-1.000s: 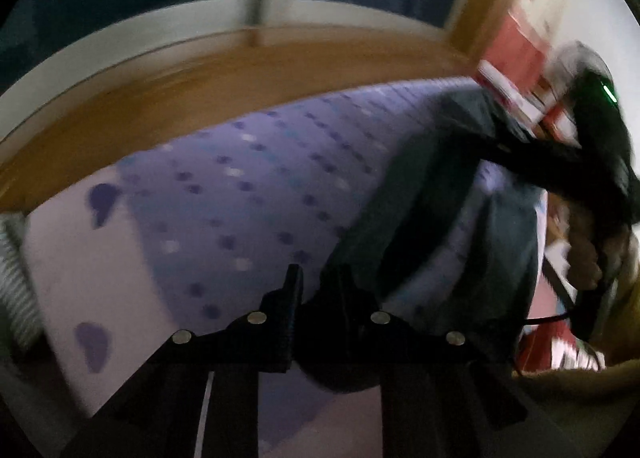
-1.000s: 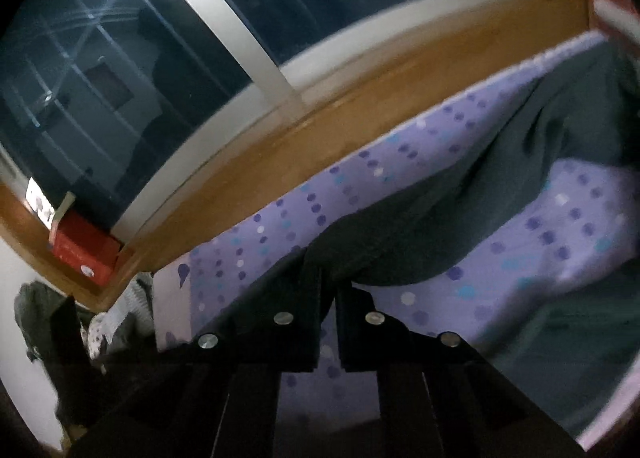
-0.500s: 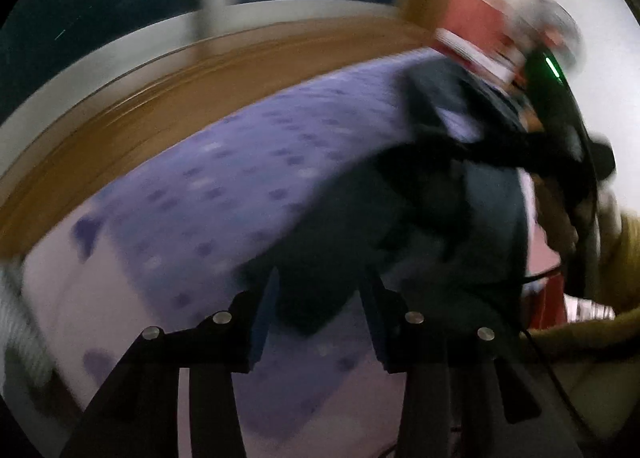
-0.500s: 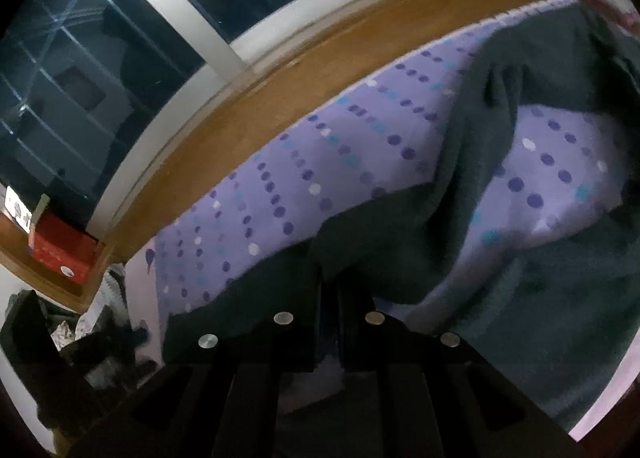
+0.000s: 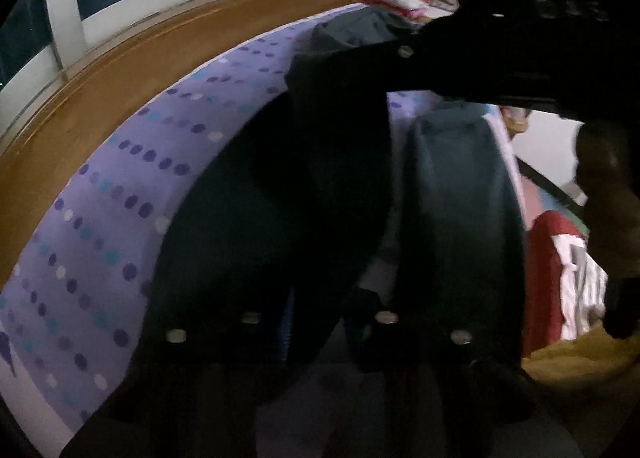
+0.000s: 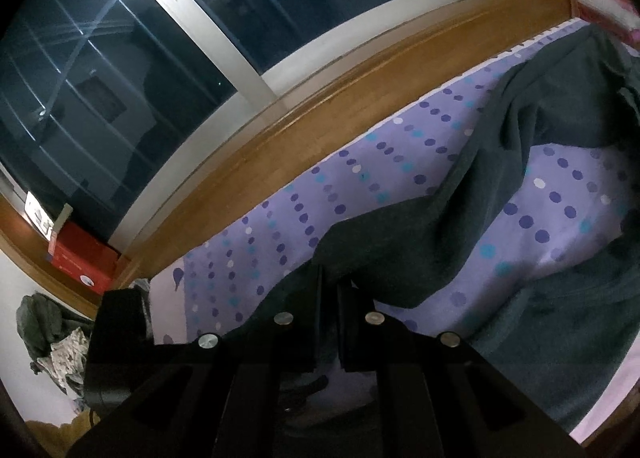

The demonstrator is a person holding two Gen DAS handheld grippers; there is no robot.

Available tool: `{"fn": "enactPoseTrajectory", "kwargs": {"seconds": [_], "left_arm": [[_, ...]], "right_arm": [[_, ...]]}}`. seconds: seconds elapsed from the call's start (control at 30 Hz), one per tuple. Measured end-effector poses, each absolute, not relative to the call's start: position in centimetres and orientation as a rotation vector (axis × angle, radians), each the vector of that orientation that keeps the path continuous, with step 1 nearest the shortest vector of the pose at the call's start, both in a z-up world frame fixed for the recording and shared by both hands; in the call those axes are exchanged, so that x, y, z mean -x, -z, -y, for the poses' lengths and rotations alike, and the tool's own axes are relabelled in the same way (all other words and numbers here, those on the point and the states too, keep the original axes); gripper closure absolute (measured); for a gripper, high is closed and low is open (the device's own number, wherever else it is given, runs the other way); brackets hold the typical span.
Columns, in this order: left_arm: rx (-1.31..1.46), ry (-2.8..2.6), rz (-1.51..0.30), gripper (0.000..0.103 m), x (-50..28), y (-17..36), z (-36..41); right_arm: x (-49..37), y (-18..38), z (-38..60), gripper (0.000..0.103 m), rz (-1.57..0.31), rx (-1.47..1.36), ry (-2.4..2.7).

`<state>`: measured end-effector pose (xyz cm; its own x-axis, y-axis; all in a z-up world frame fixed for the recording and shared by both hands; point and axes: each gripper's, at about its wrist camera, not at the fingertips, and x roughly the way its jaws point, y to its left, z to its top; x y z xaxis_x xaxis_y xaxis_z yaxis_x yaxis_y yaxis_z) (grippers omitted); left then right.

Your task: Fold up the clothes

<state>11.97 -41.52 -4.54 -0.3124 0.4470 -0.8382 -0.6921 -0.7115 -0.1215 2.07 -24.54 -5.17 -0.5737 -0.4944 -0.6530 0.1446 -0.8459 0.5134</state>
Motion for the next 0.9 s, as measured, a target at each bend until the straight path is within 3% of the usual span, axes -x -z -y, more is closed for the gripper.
{"fn": "enactPoseTrajectory", "kwargs": {"seconds": [0.03, 0.17, 0.4, 0.5, 0.73, 0.77, 0.9], "left_arm": [[1.186, -2.054, -0.343, 0.099, -12.4, 4.2, 41.7], [1.123, -1.992, -0.181, 0.100, -14.1, 0.1, 43.2], [1.127, -2.139, -0.002, 0.100, -11.2, -2.1, 48.7], [1.127, -2.203, 0.076, 0.100, -9.8, -3.0, 51.0], [1.328, -2.391, 0.129, 0.100, -5.1, 1.7, 56.9], [1.346, -2.392, 0.149, 0.099, -5.1, 2.1, 57.6], [1.402, -2.394, 0.224, 0.074, -5.7, 3.0, 59.8]], "right_arm": [[-2.3, 4.7, 24.4, 0.098, 0.581, -1.180, 2.431], [-3.5, 1.7, 24.5, 0.098, 0.503, -1.100, 2.460], [-1.0, -2.4, 27.8, 0.098, 0.328, -0.963, 2.463], [3.3, -0.2, 31.7, 0.098, 0.235, -1.040, 2.398], [11.6, 7.9, 40.2, 0.098, 0.018, -1.218, 2.372], [12.3, 8.6, 40.7, 0.098, 0.004, -1.230, 2.382], [13.6, 10.9, 41.2, 0.091, 0.039, -1.305, 2.378]]}}
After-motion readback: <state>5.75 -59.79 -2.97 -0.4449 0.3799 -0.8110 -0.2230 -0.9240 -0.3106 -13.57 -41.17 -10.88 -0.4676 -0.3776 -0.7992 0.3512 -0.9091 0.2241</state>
